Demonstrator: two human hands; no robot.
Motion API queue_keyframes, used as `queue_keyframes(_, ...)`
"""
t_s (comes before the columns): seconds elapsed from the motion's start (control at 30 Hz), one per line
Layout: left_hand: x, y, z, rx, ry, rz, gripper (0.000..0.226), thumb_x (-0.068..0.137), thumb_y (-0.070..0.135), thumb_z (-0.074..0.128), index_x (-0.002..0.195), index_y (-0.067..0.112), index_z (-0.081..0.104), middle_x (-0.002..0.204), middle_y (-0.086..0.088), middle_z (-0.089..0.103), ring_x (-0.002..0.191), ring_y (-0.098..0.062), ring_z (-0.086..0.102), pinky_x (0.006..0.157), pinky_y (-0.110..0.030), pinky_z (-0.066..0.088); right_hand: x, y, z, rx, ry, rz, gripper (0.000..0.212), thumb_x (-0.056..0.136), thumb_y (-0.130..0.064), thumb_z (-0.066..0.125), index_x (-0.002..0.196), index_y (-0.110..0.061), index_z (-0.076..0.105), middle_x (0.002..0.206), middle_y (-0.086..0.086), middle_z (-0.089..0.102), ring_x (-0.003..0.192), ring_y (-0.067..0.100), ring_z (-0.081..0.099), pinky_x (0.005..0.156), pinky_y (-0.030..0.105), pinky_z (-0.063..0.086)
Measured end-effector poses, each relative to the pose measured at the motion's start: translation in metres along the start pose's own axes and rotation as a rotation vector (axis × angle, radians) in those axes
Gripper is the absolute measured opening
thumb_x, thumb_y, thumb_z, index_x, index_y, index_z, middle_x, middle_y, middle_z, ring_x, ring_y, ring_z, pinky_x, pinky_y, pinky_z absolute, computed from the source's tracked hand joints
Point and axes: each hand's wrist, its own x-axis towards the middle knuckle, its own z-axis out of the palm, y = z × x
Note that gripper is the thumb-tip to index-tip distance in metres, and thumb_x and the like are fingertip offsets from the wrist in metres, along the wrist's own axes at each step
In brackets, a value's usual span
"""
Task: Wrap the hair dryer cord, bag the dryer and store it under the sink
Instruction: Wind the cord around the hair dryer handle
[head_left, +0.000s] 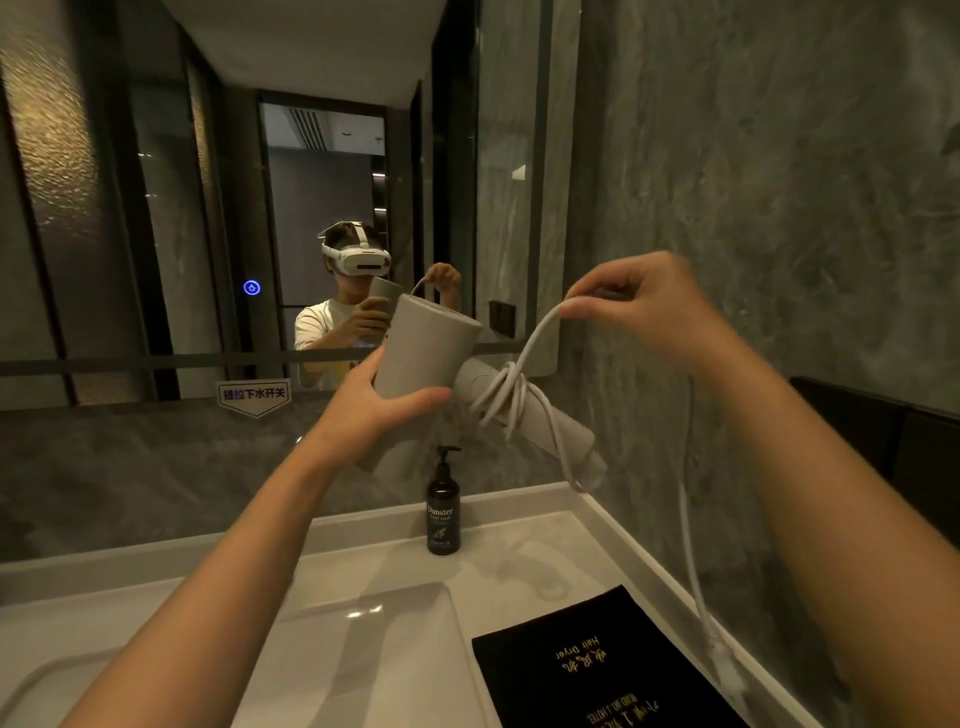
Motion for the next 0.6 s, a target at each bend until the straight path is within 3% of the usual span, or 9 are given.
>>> queue_keyframes(0.1, -0.002, -0.001, -0.004, -0.176, -0.053, -0.047, 0.081, 0.039, 0.058, 0.083, 0.109, 0.026, 0.058, 0.098, -0.008, 0.068, 0.081, -0.02, 0.069, 0.062, -0.028, 0.054, -0.001, 0.006, 0.005, 0.075, -0.013, 0.045, 0.005, 0.075, -0.036, 0.071, 0.078, -0.032, 0.073, 0.073, 0.006, 0.07, 0.066, 0.008, 0.058, 0.063, 0.025, 0.045)
queue_keyframes(0.17, 0.0, 0.001, -0.003, -0.308, -0.062, -0.065, 0.092, 0.037, 0.061, 0.084, 0.113, 0.017, 0.057, 0.092, -0.01, 0.07, 0.077, -0.023, 0.068, 0.062, -0.034, 0.056, -0.004, 0.01, 0.015, 0.128, -0.047, 0.078, 0.014, 0.076, -0.043, 0.066, 0.077, -0.032, 0.074, 0.073, 0.018, 0.068, 0.062, 0.017, 0.053, 0.06, 0.032, 0.042)
queue_keyframes(0.27, 0.001, 0.006, 0.007, -0.546, -0.076, -0.116, 0.086, 0.037, 0.053, 0.086, 0.11, 0.016, 0.059, 0.083, -0.005, 0.072, 0.073, -0.019, 0.069, 0.061, -0.032, 0.058, -0.011, 0.011, 0.034, 0.251, -0.061, 0.17, 0.014, 0.085, -0.018, 0.065, 0.094, -0.009, 0.072, 0.077, 0.011, 0.068, 0.066, 0.007, 0.06, 0.066, 0.028, 0.053)
queue_keyframes(0.33, 0.003, 0.008, 0.015, -0.729, -0.061, -0.138, 0.084, 0.036, 0.051, 0.089, 0.108, 0.017, 0.061, 0.084, -0.004, 0.072, 0.071, -0.016, 0.069, 0.063, -0.031, 0.059, -0.017, 0.008, 0.047, 0.289, -0.01, 0.239, 0.018, 0.089, -0.011, 0.061, 0.105, -0.005, 0.064, 0.072, -0.002, 0.065, 0.056, -0.002, 0.058, 0.058, 0.017, 0.052)
queue_keyframes(0.37, 0.004, 0.009, 0.018, -0.809, -0.034, -0.146, 0.08, 0.039, 0.048, 0.089, 0.107, 0.016, 0.061, 0.083, -0.004, 0.071, 0.07, -0.016, 0.069, 0.063, -0.031, 0.058, -0.02, 0.006, 0.053, 0.261, -0.005, 0.22, 0.015, 0.091, -0.017, 0.059, 0.102, -0.009, 0.065, 0.063, -0.007, 0.06, 0.049, -0.002, 0.054, 0.05, 0.014, 0.046)
queue_keyframes(0.43, 0.008, 0.012, 0.023, -0.892, 0.062, -0.165, 0.066, 0.056, 0.043, 0.084, 0.11, 0.014, 0.06, 0.084, -0.005, 0.069, 0.068, -0.015, 0.068, 0.062, -0.03, 0.058, -0.027, 0.001, 0.06, 0.098, -0.075, 0.152, 0.021, 0.093, -0.031, 0.053, 0.105, -0.021, 0.068, 0.057, -0.008, 0.055, 0.048, 0.001, 0.049, 0.051, 0.016, 0.041)
queue_keyframes(0.5, 0.013, 0.012, 0.025, -0.904, 0.196, -0.19, 0.059, 0.071, 0.04, 0.075, 0.118, 0.012, 0.054, 0.09, -0.007, 0.068, 0.07, -0.016, 0.068, 0.062, -0.031, 0.058, -0.035, -0.003, 0.064, -0.039, -0.171, 0.121, 0.025, 0.094, -0.035, 0.05, 0.11, -0.025, 0.066, 0.062, -0.008, 0.058, 0.056, 0.006, 0.053, 0.056, 0.02, 0.042)
queue_keyframes(0.6, 0.021, 0.003, 0.016, -0.828, 0.388, -0.216, 0.066, 0.075, 0.04, 0.075, 0.127, 0.014, 0.045, 0.105, -0.01, 0.065, 0.082, -0.019, 0.068, 0.064, -0.034, 0.058, -0.047, -0.004, 0.063, -0.154, -0.246, 0.075, 0.02, 0.093, -0.034, 0.052, 0.099, -0.024, 0.068, 0.073, -0.003, 0.064, 0.065, 0.015, 0.058, 0.059, 0.032, 0.044)
